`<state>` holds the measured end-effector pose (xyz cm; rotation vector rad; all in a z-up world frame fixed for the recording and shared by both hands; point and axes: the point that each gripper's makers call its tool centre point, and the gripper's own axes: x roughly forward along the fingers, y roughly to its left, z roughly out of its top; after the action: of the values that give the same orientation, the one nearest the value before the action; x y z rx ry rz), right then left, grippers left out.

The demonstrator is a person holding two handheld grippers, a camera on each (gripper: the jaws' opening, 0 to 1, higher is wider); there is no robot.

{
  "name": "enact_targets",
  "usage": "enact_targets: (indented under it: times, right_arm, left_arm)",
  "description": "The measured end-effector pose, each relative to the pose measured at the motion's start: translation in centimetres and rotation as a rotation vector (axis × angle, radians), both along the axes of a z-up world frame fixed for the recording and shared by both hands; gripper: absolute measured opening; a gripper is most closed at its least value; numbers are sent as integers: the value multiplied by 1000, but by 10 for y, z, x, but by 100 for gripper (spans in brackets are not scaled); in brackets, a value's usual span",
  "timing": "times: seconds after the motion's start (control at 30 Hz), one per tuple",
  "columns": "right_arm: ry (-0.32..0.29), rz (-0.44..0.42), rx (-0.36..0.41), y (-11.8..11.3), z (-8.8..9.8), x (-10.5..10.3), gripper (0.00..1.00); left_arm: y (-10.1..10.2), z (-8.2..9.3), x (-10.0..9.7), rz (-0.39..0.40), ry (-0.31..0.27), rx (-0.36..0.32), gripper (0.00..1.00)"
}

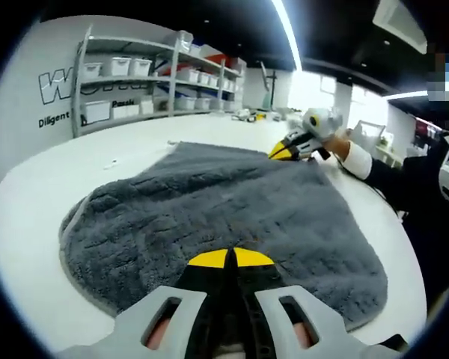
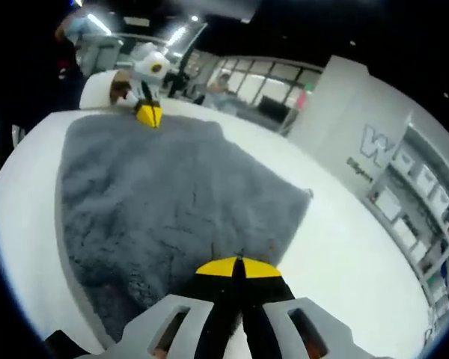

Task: Open the folded towel by lifting each exposed corner and separating the folded layers until the towel lies flat within the target outline without major curled edges

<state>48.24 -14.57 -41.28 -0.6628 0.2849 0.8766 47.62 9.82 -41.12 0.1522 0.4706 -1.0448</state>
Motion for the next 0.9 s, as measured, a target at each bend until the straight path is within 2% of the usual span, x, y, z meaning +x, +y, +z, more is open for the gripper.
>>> enact_targets:
  times: [0.3, 0.47, 0.73, 0.9]
  right_arm:
    - [59, 41, 46, 0, -2, 7, 0]
    - [97, 76, 81, 3, -3, 3, 0]
    - [116, 108, 107, 7, -3, -2, 0]
    - [133, 133, 165, 9, -3, -3, 0]
  left_arm:
    - [6, 0, 6, 40, 11, -14, 0]
    - [9, 0, 11, 73, -12, 0, 0]
    - [10, 0, 17, 104, -25, -1, 0]
    - [10, 0, 20, 119, -38, 7, 0]
